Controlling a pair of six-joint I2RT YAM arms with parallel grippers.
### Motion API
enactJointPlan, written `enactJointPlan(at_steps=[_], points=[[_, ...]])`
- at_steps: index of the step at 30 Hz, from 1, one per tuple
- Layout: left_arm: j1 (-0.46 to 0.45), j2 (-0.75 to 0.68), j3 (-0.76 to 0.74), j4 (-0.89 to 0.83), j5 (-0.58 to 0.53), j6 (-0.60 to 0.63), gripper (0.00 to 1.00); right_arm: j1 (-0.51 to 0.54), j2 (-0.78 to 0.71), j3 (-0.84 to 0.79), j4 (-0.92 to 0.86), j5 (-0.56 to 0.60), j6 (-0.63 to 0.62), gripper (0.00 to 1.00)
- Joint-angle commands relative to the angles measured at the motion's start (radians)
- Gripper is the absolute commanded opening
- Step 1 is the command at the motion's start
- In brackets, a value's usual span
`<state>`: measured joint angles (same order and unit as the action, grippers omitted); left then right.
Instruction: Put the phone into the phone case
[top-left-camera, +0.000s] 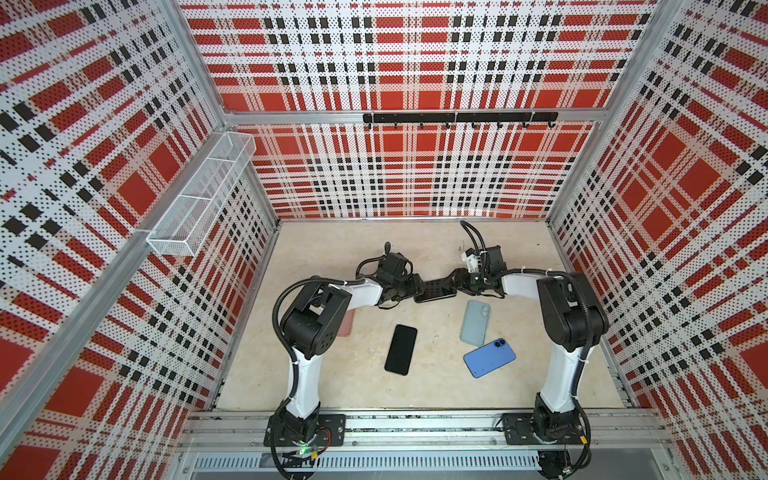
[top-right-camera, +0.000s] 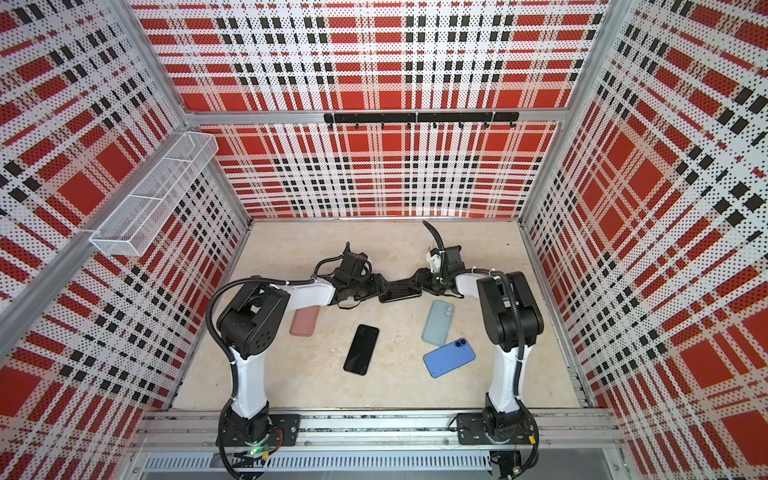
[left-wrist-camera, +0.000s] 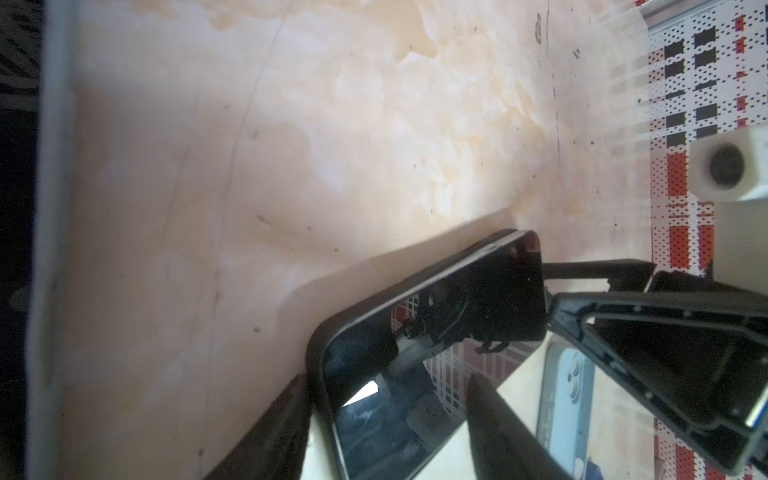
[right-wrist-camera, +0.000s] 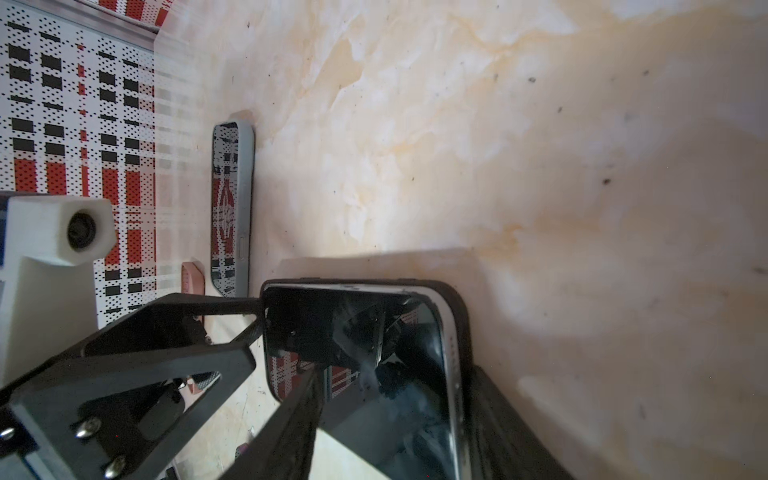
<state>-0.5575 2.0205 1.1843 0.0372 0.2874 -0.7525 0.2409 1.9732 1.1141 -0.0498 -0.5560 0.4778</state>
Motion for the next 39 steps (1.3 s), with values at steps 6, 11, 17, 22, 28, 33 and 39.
enactJointPlan(at_steps=[6, 11, 17, 22, 28, 33, 39], points=[[-0.015, -0.017, -0.056, -0.002, 0.100, -0.055, 0.61, 0.018, -0.035, -0.023, -0.095, 0.121, -0.091, 0.63], [-0.013, -0.026, -0.071, 0.020, 0.109, -0.079, 0.62, 0.019, -0.050, -0.027, -0.113, 0.146, -0.117, 0.65], [-0.016, -0.027, -0.113, 0.139, 0.140, -0.158, 0.61, 0.026, 0.000, -0.040, -0.080, 0.072, -0.089, 0.63], [-0.019, -0.048, -0.162, 0.270, 0.142, -0.217, 0.58, 0.031, 0.010, -0.072, -0.044, 0.037, -0.066, 0.60], [-0.026, -0.074, -0.181, 0.356, 0.142, -0.228, 0.47, 0.030, 0.016, -0.091, -0.015, 0.016, -0.040, 0.57], [-0.030, -0.091, -0.215, 0.462, 0.144, -0.254, 0.42, 0.030, 0.021, -0.092, 0.000, 0.005, -0.010, 0.56], [-0.027, -0.116, -0.265, 0.567, 0.140, -0.270, 0.40, 0.031, 0.030, -0.091, 0.005, 0.002, -0.004, 0.55]])
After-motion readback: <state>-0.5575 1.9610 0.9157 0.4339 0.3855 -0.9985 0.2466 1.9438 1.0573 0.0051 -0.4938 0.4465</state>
